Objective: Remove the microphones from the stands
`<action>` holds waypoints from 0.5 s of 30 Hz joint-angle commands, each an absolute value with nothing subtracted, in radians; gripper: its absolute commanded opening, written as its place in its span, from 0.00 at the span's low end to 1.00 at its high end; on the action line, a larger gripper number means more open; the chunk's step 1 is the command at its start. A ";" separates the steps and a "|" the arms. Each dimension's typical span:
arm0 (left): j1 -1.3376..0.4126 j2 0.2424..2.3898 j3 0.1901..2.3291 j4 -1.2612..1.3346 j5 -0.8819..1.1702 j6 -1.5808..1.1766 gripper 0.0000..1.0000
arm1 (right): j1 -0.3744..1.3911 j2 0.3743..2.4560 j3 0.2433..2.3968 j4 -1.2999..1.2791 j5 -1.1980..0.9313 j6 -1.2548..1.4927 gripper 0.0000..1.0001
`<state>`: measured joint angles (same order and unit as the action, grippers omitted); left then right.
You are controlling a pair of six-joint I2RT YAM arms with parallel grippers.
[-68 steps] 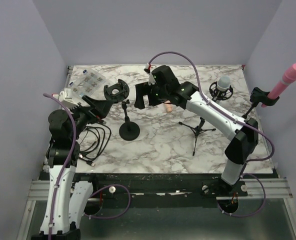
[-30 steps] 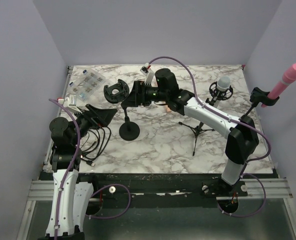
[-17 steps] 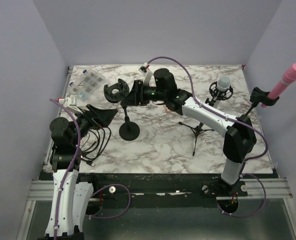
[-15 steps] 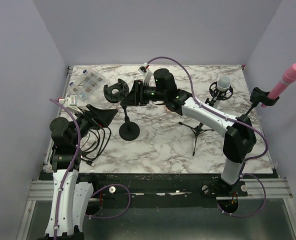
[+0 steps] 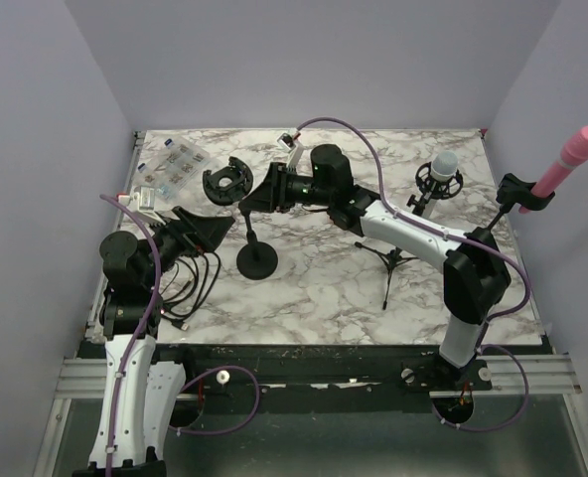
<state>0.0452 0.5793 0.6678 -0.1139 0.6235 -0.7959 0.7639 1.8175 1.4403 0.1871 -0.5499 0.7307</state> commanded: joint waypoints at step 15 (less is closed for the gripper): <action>0.039 0.576 0.693 -0.119 0.629 -0.778 0.95 | 0.782 1.957 1.283 0.084 -0.537 0.709 0.34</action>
